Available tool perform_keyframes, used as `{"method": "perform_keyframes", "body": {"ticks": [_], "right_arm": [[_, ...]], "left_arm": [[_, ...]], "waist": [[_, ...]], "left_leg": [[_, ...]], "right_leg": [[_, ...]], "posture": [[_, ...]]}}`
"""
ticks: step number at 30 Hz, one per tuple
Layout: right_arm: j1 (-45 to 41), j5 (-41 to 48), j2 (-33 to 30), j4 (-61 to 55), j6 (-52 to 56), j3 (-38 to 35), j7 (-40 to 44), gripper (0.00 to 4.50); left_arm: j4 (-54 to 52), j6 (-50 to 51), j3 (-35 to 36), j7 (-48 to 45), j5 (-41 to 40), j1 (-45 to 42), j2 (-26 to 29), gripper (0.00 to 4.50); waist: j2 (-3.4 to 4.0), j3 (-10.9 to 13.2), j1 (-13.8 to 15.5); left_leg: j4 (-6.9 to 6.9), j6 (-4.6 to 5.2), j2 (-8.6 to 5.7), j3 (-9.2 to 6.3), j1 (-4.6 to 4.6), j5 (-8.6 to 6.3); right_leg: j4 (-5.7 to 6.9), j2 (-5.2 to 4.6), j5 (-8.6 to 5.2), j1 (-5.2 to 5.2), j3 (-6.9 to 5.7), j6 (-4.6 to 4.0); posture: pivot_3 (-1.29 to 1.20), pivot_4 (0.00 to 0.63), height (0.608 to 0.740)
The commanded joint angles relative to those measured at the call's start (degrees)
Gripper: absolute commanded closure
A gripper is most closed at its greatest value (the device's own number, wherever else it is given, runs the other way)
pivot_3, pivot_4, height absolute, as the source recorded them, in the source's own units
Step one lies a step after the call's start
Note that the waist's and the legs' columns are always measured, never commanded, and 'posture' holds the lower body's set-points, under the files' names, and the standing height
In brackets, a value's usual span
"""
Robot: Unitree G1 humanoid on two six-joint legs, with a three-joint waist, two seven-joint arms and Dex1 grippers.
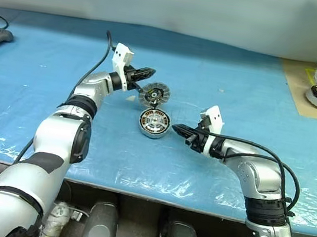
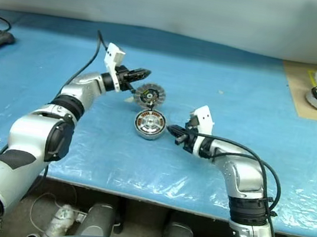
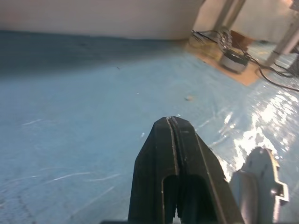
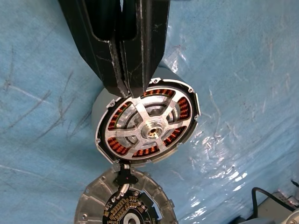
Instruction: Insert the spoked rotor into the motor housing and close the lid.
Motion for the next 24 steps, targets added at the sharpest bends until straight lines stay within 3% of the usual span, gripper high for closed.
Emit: {"method": "perform_keyframes", "body": {"ticks": [1, 9, 17, 24], "right_arm": [[0.40, 1.81, -0.58, -3.20, 0.00, -1.14, -0.76, 4.50], [3.32, 5.75, -3.19, -7.27, 1.68, -2.50, 0.85, 4.50], [8.79, 6.57, -12.76, -9.56, 0.53, -6.80, 2.62, 4.50], [7.68, 7.11, -12.67, -8.85, 0.66, -9.81, -1.29, 4.50]], "left_arm": [[-0.10, 0.60, -1.54, -4.78, 2.61, -1.85, -0.54, 4.46], [-1.03, -4.69, -6.34, -14.87, 8.65, -1.17, -1.36, 4.46], [-2.05, -10.88, -10.04, -22.24, 12.11, 1.90, -2.88, 4.46], [-3.70, -17.24, -13.57, -27.56, 14.60, 7.18, -2.86, 4.46]], "waist": [[-0.01, 0.01, 0.02], [-0.05, 0.03, 0.36], [-0.06, 0.05, 1.26], [-0.06, 0.04, 1.43]], "left_leg": [[0.00, 0.00, 0.00, 0.00, 0.00, 0.00], [-0.01, 0.01, 0.00, -0.01, -0.04, 0.00], [-0.01, 0.06, -0.01, -0.01, -0.08, -0.01], [-0.02, 0.09, 0.02, -0.01, -0.07, 0.00]], "right_leg": [[0.00, 0.00, 0.00, 0.00, 0.00, 0.00], [-0.06, -0.03, 0.00, 0.01, -0.04, 0.00], [-0.17, -0.07, 0.00, 0.05, -0.12, 0.00], [-0.16, -0.05, 0.00, 0.05, -0.14, 0.00]], "posture": [[0.00, 0.150, 0.740], [0.00, 0.150, 0.740], [0.00, 0.150, 0.740], [0.00, 0.150, 0.740]]}}
